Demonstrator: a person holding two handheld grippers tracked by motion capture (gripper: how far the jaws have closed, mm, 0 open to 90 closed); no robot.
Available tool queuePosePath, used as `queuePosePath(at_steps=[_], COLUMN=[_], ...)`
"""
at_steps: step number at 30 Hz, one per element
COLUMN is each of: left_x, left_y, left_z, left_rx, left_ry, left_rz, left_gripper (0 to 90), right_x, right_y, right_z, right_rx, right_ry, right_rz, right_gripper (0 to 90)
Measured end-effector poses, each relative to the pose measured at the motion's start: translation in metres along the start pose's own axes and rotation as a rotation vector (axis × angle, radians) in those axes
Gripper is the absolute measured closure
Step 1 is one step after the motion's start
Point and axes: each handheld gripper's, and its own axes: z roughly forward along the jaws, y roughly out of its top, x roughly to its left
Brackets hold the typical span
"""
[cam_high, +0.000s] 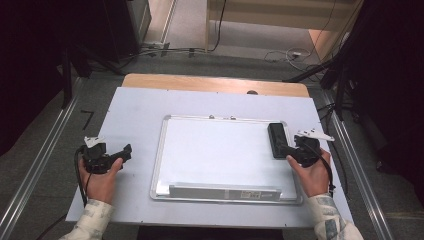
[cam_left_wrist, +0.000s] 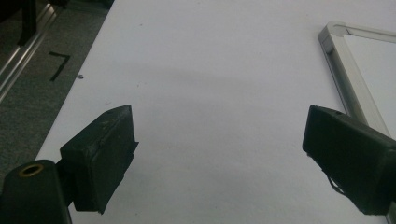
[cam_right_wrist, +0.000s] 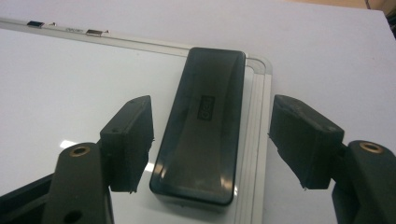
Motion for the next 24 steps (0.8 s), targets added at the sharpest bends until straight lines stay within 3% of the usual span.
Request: queuePosePath(at_steps=[24], left_x=[-0.001], left_y=[0.000], left_z=[0.000], left_rx=[0.006], left_ry=[0.001], left_rz=[0.003], left_gripper=[9.8], right_x=[-0.028], right_y=[-0.032], right_z=[-0.035], right_rx=[-0.026], right_ry=[-0.015], right_rz=[0.025], right_gripper=[27.4])
